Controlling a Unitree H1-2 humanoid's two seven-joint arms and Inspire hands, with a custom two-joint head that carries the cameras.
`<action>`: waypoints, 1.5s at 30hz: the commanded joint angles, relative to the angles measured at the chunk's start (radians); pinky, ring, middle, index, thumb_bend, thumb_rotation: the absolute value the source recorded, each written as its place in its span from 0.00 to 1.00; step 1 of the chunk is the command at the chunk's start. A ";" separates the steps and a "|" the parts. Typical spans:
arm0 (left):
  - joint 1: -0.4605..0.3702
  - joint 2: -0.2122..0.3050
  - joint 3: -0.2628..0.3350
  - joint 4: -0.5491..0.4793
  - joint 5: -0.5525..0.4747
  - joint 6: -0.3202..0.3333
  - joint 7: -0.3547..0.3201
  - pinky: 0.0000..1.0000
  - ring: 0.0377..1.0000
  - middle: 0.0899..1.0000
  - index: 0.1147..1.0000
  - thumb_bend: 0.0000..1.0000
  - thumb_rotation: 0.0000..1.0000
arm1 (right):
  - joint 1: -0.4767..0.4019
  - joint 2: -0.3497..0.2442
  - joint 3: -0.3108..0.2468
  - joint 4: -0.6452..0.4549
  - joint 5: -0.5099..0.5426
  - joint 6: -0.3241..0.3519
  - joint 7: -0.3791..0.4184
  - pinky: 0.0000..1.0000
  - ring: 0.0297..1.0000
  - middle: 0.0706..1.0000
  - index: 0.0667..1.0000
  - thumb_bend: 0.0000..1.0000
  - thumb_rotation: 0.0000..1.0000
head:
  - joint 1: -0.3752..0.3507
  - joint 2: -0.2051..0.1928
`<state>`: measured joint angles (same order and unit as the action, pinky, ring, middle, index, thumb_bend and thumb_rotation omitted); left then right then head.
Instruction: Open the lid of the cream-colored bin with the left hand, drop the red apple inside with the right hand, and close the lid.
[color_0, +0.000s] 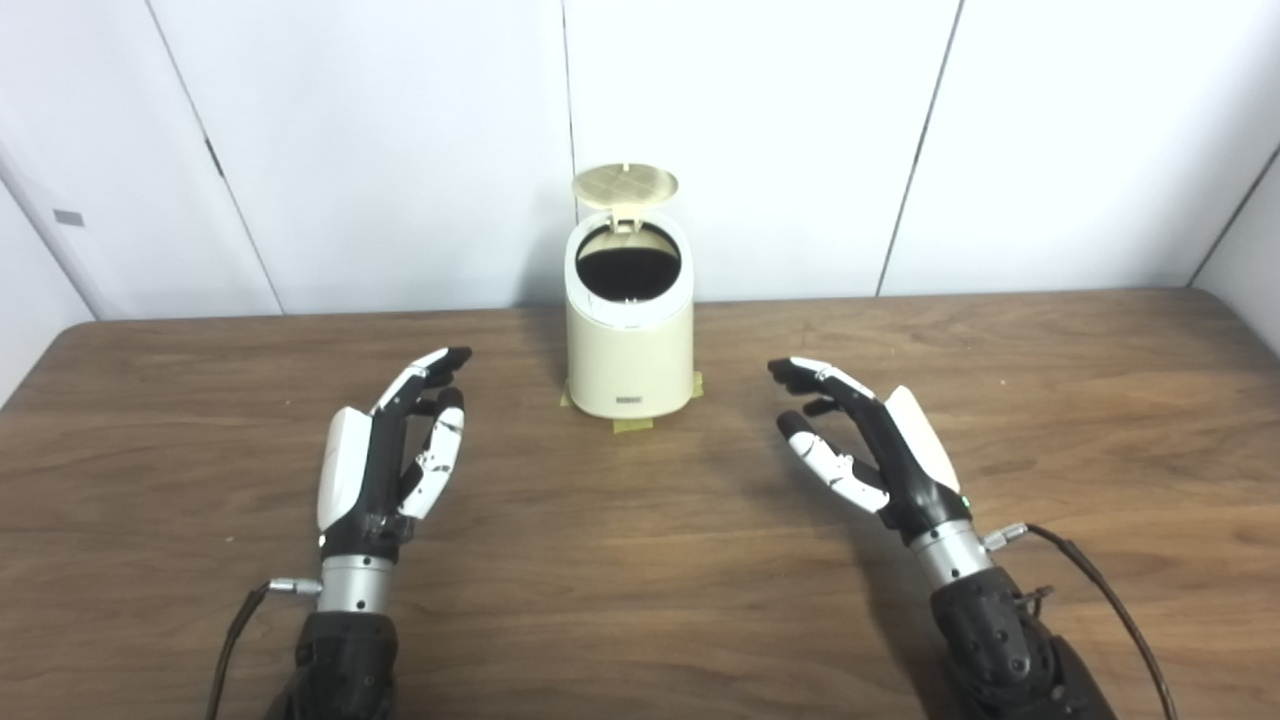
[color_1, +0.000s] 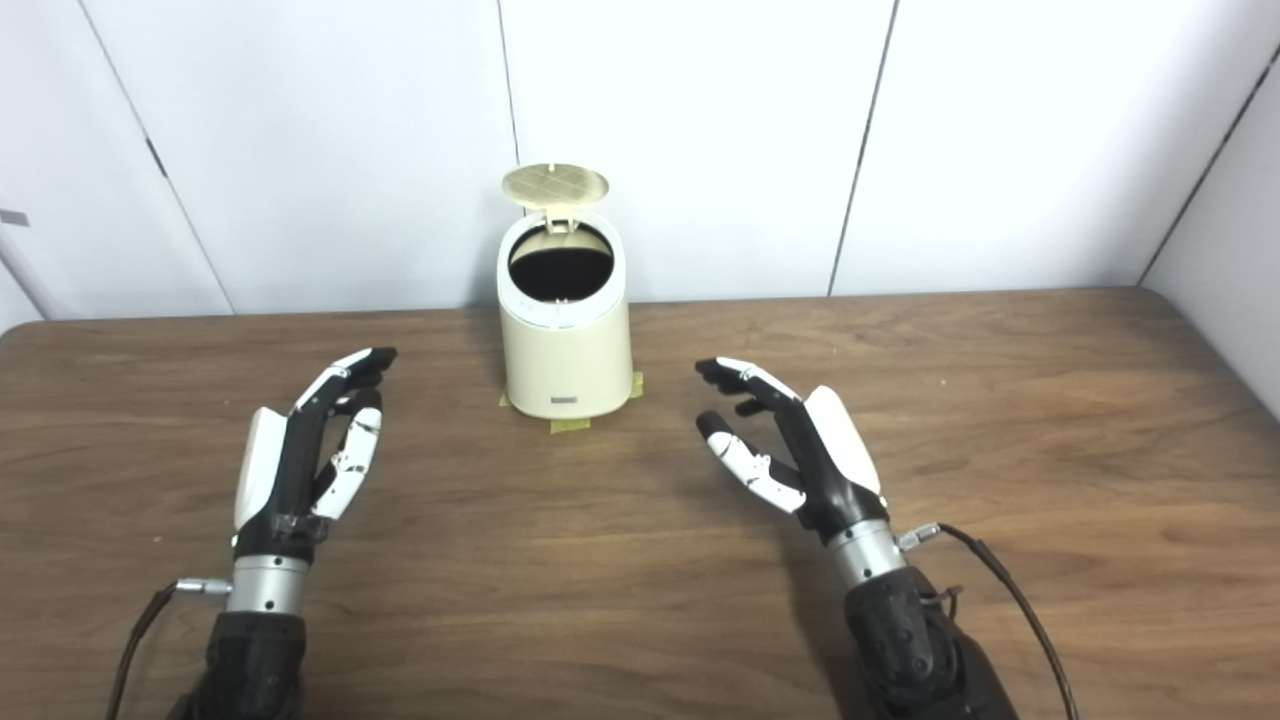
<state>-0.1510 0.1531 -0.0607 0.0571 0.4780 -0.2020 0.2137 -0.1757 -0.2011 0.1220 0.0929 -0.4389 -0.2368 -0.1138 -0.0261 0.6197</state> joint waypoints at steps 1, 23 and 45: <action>-0.044 0.006 0.001 -0.035 0.023 0.019 -0.004 0.80 0.83 0.81 0.79 0.30 0.98 | -0.042 -0.009 -0.010 -0.017 0.000 -0.039 -0.013 0.69 0.77 0.78 0.78 0.23 0.81 | -0.001 0.001; -0.815 0.068 -0.174 -0.070 0.335 0.545 -0.386 1.00 1.00 0.91 0.84 0.68 1.00 | -0.028 -0.022 -0.001 -0.008 -0.043 0.018 0.048 0.79 0.89 0.92 0.92 0.55 0.88 | 0.005 -0.005; -0.943 0.063 -0.386 0.208 0.475 0.656 -0.584 1.00 0.97 0.86 0.74 0.87 1.00 | -0.031 -0.023 0.016 0.012 -0.041 0.022 0.065 0.81 0.89 0.90 0.89 0.50 0.82 | 0.011 -0.038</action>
<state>-1.0253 0.2002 -0.4498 0.2691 0.9233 0.4562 -0.3837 -0.1750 -0.2187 0.1410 0.1191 -0.4896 -0.1973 -0.0423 -0.0138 0.5814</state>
